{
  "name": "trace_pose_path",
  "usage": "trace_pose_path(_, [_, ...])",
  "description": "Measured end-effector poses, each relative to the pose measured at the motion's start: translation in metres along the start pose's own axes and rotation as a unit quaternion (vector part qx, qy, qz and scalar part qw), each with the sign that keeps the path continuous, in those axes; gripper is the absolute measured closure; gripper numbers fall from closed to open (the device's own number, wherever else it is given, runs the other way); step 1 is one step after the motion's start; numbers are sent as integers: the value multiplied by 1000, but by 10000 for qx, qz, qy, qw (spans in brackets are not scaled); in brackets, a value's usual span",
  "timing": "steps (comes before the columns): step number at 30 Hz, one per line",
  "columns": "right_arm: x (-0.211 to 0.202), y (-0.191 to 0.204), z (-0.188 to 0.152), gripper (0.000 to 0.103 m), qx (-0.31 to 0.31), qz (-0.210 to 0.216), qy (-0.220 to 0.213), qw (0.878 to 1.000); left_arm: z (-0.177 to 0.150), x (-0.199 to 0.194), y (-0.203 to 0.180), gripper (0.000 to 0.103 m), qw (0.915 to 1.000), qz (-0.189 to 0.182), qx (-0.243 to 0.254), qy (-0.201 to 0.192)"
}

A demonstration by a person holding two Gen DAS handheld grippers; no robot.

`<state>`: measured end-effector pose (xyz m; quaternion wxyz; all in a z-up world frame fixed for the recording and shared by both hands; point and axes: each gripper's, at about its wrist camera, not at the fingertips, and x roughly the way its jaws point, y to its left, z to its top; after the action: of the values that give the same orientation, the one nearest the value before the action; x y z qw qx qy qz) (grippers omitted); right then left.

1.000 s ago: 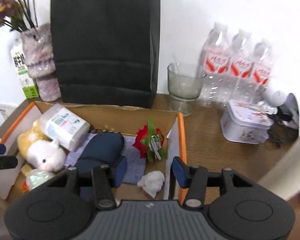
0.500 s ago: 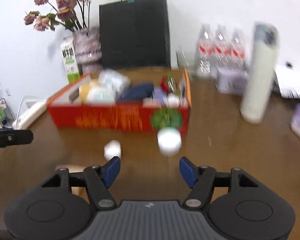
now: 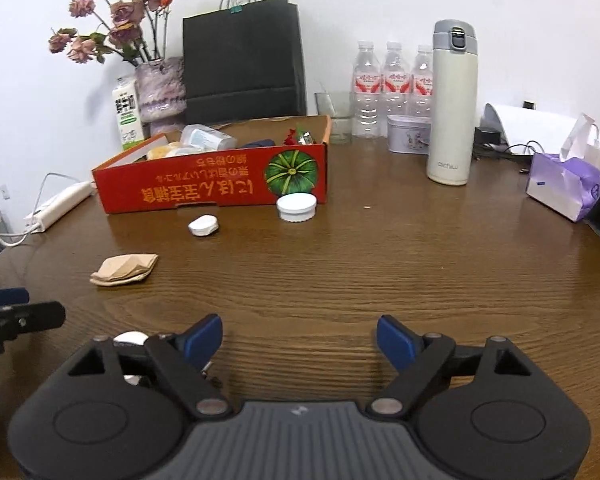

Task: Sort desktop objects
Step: 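Withdraw both open tools from the box back over the table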

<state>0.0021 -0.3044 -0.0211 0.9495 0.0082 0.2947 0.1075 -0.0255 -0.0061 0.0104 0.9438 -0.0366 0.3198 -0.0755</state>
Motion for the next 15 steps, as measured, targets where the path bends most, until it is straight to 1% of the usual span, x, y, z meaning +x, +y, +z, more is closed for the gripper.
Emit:
trace_pose_path(2, [-3,0,-3,19,33,-36,-128,9999,-2,-2,-3,0,10000,3,67,-64])
trace_pose_path(4, [-6,-4,-4,19,125,55,-199,9997,-3,-3,-5,0,9999,-2,128,-92])
trace_pose_path(11, [-3,-14,-3,19,452,152,-151,9987,-3,-2,-5,0,10000,-17,91,-28])
trace_pose_path(15, [-4,-13,-5,19,425,148,-165,9988,-2,-1,-4,0,10000,-43,75,-40])
